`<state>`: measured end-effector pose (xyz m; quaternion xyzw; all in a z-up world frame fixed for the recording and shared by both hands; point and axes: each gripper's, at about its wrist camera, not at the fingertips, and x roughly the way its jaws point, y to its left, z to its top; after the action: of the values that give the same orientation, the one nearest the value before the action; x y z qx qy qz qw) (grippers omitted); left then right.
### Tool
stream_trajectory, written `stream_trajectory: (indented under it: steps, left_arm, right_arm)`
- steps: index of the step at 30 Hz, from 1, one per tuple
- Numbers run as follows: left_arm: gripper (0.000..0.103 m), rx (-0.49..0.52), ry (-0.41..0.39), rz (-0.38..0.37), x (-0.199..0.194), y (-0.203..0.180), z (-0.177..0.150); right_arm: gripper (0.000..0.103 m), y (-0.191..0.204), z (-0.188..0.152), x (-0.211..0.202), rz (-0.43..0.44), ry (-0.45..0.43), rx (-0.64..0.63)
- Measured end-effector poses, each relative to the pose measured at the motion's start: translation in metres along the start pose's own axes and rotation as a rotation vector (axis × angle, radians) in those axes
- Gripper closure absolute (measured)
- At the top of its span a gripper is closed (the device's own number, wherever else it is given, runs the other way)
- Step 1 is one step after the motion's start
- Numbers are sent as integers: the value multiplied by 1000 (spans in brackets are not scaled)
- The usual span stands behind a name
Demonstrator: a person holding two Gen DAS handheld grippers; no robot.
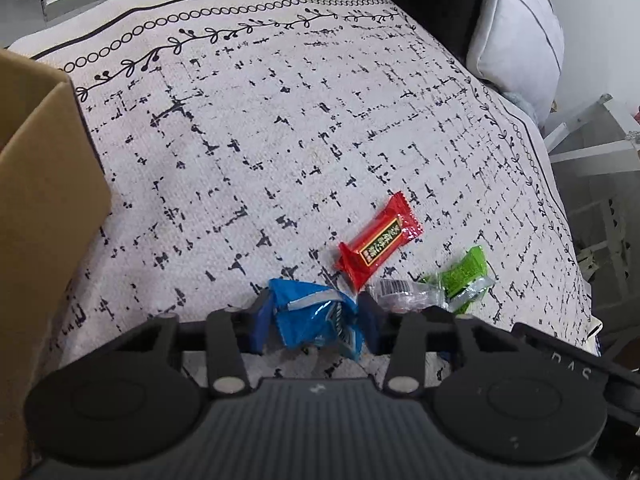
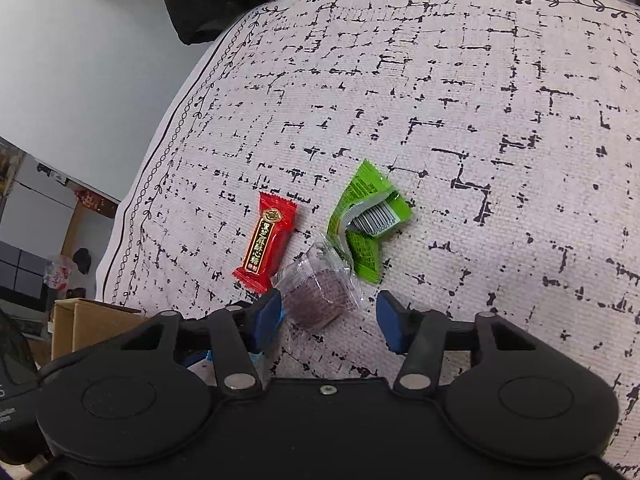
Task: Organize snacks
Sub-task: 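Grasp the blue wrapper with the left gripper while the right grasps the clear purple pack, then carry the blue wrapper and purple pack over the box with both grippers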
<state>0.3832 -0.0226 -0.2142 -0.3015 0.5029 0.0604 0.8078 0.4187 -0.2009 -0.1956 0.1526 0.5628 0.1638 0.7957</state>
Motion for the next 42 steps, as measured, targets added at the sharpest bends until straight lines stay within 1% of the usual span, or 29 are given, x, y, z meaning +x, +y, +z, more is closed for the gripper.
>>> stream_trajectory:
  steps: [2, 4, 5, 6, 8, 10, 16, 21, 25, 32, 42]
  left_arm:
    - [68, -10, 1, -7, 0, 3, 1]
    - [71, -14, 6, -14, -2, 5, 1]
    - [71, -16, 13, -16, -3, 7, 2]
    - [72, -14, 16, -11, -5, 7, 2]
    - [72, 4, 12, 7, -11, 7, 1]
    - [72, 18, 5, 4, -20, 5, 1]
    - [72, 63, -13, -4, -54, -1, -1]
    - [72, 72, -27, -22, -81, 4, -7]
    - [72, 77, -49, -36, -105, 13, -11]
    - [72, 74, -84, -58, -139, 30, -14]
    - [72, 58, -124, -76, -176, 55, -8]
  right_arm:
    - [54, 2, 0, 2, -8, -2, -8]
    - [62, 5, -2, 4, -25, -1, -27]
    - [63, 6, -3, 5, -29, -3, -39]
    - [69, 6, -3, 5, -26, -5, -43]
    - [74, 6, -6, 5, -10, -3, -43]
    - [81, 8, -8, 4, 0, -3, -51]
    - [89, 16, -20, -10, -10, 7, -75]
    - [92, 28, -32, -29, -30, -15, -117]
    - [92, 35, -42, -47, -41, -49, -92]
    - [92, 55, -53, -77, -23, -125, -49]
    - [93, 91, -67, -104, -2, -175, -71]
